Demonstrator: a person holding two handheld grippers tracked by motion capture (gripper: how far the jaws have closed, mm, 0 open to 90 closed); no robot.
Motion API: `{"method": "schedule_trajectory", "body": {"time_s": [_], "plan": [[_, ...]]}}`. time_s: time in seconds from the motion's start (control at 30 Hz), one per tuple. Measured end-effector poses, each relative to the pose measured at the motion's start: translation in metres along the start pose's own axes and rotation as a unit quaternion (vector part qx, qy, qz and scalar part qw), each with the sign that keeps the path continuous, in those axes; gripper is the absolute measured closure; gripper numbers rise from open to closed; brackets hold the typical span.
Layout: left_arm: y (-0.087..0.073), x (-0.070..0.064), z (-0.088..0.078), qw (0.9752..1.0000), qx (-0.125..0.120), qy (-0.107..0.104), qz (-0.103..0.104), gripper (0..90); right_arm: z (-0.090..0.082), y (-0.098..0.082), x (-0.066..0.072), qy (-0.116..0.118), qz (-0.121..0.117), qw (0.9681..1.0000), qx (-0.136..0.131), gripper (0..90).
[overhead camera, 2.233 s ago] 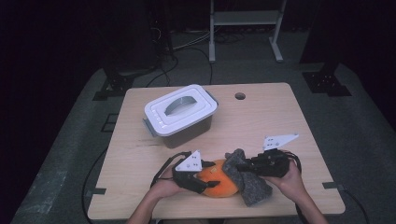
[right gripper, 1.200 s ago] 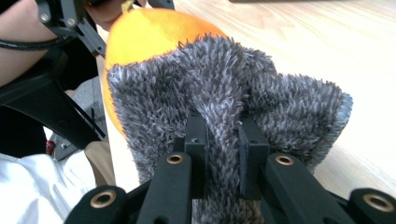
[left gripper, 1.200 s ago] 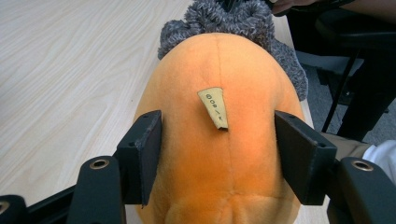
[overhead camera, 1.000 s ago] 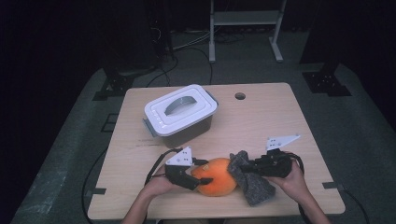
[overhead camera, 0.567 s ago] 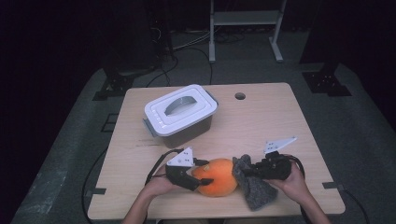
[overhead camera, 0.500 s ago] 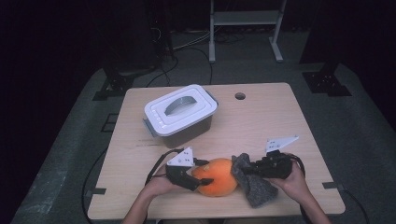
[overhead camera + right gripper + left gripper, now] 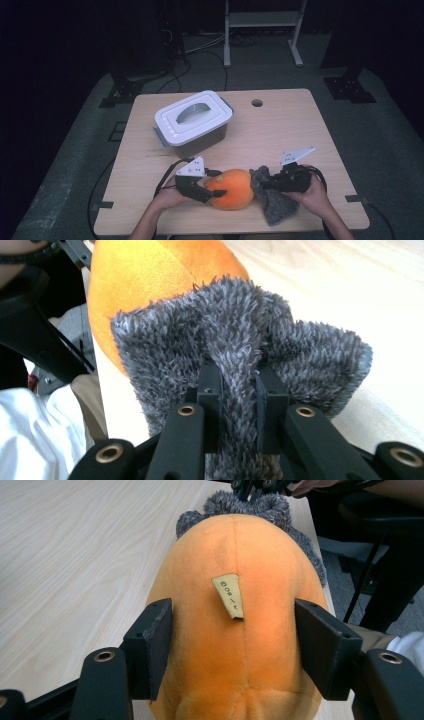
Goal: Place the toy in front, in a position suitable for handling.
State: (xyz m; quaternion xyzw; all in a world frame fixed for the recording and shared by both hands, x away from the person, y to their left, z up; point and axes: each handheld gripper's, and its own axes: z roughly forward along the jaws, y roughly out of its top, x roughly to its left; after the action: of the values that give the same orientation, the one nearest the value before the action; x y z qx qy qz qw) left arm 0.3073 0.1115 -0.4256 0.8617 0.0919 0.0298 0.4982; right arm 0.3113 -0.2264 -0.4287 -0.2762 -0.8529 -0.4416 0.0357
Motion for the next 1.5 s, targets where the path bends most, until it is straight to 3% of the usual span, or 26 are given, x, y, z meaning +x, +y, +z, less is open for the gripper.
{"method": "schedule_trajectory", "body": {"time_s": [0.17, 0.27, 0.33, 0.43, 0.5, 0.63, 0.73, 0.83, 0.9, 0.97, 1.1, 1.2, 1.4, 1.5], "plan": [[0.002, -0.005, 0.006, 0.9999, 0.001, -0.006, 0.014, 35.2, -0.008, 0.015, 0.008, 0.018, -0.008, 0.9985, -0.051, 76.5], [0.002, -0.005, 0.006, 0.9999, 0.002, -0.007, 0.016, 35.1, 0.0, 0.013, 0.008, 0.018, -0.01, 0.9994, -0.029, 76.3], [0.002, -0.005, 0.006, 0.9999, 0.0, -0.006, 0.013, 35.1, 0.004, 0.008, 0.001, 0.032, 0.004, 0.9993, -0.019, 76.1], [0.003, -0.004, 0.005, 1.0, 0.0, -0.004, 0.008, 35.0, 0.003, 0.002, -0.008, 0.015, 0.016, 0.9998, 0.003, 76.2], [0.003, -0.004, 0.006, 0.9999, 0.0, -0.005, 0.009, 34.8, -0.001, 0.002, -0.007, 0.018, 0.02, 0.9996, -0.011, 76.2], [0.005, -0.007, 0.011, 0.9999, -0.003, -0.006, 0.014, 34.8, -0.009, 0.015, 0.006, 0.037, -0.003, 0.9977, -0.057, 76.1], [0.007, -0.01, 0.013, 0.9998, 0.001, -0.004, 0.02, 32.7, -0.003, 0.018, 0.013, 0.038, -0.018, 0.9981, -0.046, 75.7], [0.008, -0.01, 0.015, 1.0, -0.003, 0.004, 0.008, 28.1, 0.001, 0.01, 0.002, 0.061, 0.008, 0.9972, -0.041, 75.6], [0.009, -0.009, 0.017, 1.0, -0.006, 0.006, -0.001, 27.5, -0.001, 0.006, -0.005, 0.043, 0.016, 0.9985, -0.03, 75.6], [0.011, -0.011, 0.018, 0.9999, -0.007, 0.008, 0.004, 30.2, -0.006, 0.005, -0.005, 0.033, 0.016, 0.9987, -0.037, 76.0], [0.016, -0.018, 0.025, 0.9996, -0.012, 0.018, 0.019, 33.6, -0.015, 0.019, 0.009, 0.043, -0.01, 0.9964, -0.072, 76.0], [0.018, -0.022, 0.028, 0.9993, -0.009, 0.02, 0.031, 32.9, -0.01, 0.024, 0.02, 0.041, -0.032, 0.9969, -0.059, 76.0], [0.017, -0.022, 0.028, 0.9995, 0.004, 0.009, 0.028, 16.4, -0.003, 0.02, 0.022, 0.023, -0.044, 0.9982, -0.033, 75.9], [0.013, -0.017, 0.026, 0.9999, 0.009, 0.006, 0.013, 10.3, -0.005, 0.017, 0.018, 0.021, -0.038, 0.9987, -0.028, 75.9]]}}
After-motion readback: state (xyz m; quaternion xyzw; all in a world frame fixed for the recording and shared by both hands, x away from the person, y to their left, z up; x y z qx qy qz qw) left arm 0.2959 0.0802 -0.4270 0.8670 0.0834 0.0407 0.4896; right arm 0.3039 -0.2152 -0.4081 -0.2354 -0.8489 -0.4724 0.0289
